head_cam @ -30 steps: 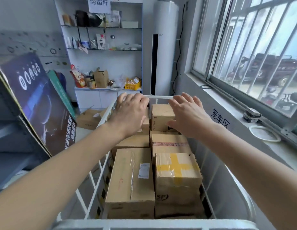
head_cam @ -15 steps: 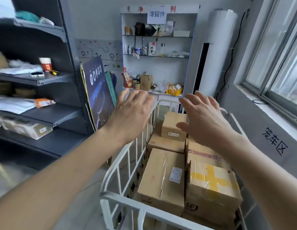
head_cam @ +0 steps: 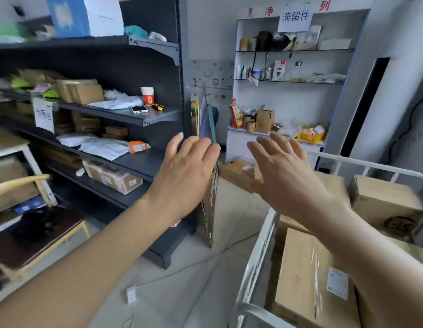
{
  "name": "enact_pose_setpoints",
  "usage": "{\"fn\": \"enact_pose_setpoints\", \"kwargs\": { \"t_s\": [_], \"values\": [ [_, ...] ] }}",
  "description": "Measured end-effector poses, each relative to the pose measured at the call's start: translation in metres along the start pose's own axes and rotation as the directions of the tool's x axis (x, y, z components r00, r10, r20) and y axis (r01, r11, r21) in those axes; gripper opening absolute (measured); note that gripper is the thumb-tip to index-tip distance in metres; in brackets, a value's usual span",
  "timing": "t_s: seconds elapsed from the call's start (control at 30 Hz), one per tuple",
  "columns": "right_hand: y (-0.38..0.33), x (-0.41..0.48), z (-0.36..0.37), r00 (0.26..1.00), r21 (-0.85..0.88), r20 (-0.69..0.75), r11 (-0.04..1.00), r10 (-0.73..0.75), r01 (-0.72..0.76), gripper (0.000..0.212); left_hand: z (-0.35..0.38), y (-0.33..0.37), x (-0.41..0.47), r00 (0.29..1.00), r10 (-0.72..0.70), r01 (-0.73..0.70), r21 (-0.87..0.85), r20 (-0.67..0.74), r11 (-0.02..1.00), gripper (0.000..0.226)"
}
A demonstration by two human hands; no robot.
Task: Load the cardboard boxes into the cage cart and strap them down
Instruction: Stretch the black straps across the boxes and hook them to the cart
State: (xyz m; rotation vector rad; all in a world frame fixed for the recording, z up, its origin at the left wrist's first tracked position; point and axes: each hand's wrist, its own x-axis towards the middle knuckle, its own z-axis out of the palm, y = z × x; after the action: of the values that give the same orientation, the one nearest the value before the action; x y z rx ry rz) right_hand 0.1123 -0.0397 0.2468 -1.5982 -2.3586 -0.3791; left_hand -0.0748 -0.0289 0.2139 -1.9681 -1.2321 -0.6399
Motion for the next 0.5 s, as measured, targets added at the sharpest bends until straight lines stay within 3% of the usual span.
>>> {"fn": "enact_pose_setpoints", "kwargs": {
  "t_s": [0.3,0.5],
  "values": [
    [-0.108,0.106,0.057,0.980,0.050,0.042,0.980,-0.195,0.193,0.066,0.039,-0.126,-0.058,0.977,-0.178,0.170,0.078,0.119,0.982,0.048],
    [-0.148,0.170,0.095,0.940,0.112,0.049,0.937,-0.337,0.330,0.066,0.065,-0.178,-0.082,0.940,-0.295,0.249,0.252,0.168,0.935,0.038]
  ]
}}
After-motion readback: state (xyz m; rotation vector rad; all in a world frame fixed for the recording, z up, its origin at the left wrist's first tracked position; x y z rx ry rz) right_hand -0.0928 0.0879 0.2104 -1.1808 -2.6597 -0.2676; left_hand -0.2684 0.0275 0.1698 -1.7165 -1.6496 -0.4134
